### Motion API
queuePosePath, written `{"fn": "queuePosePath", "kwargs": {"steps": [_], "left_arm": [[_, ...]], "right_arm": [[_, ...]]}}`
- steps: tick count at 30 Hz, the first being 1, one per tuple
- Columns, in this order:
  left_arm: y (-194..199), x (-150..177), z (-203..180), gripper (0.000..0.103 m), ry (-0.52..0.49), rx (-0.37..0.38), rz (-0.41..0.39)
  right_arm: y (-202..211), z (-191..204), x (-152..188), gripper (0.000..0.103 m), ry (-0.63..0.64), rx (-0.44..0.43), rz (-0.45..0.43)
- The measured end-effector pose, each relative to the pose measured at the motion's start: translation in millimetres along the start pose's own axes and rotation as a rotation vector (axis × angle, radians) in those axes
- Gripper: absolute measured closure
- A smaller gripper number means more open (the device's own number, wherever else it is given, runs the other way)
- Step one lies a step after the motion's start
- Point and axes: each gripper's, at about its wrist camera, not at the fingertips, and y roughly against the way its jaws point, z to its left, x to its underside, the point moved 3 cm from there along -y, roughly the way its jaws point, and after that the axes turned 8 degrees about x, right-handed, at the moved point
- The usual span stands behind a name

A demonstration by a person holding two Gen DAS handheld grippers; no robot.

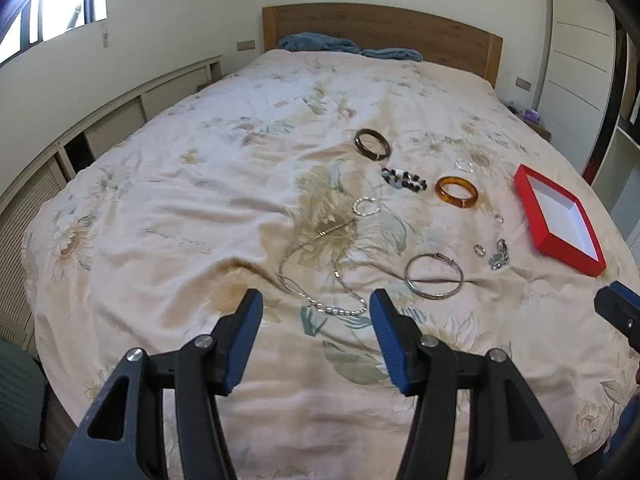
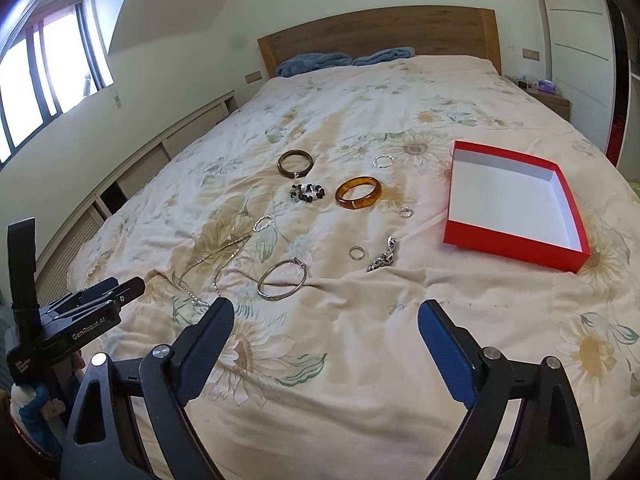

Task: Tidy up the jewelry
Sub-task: 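Move the left tool toward the silver chain while the right tool approaches the silver bangle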

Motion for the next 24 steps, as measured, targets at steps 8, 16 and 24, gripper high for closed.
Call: {"fn": "queuePosePath", "kwargs": {"steps": [8,16,24], "left_arm": [[-13,-8,-10,0.05,-0.016,0.013,0.007],[-25,-16,-15,0.049,-0.022,0.013,0.016],[-41,-17,-13,0.049,-0.019,0.005,0.039]], "right_arm": [[-15,-8,-3,0.013,-0.013,-0.008,0.014],[-30,-13,-4,0.014,-0.024,-0.01,0.035],[-42,-14,-6,0.02,-0.021,-0.013,0.053]]}}
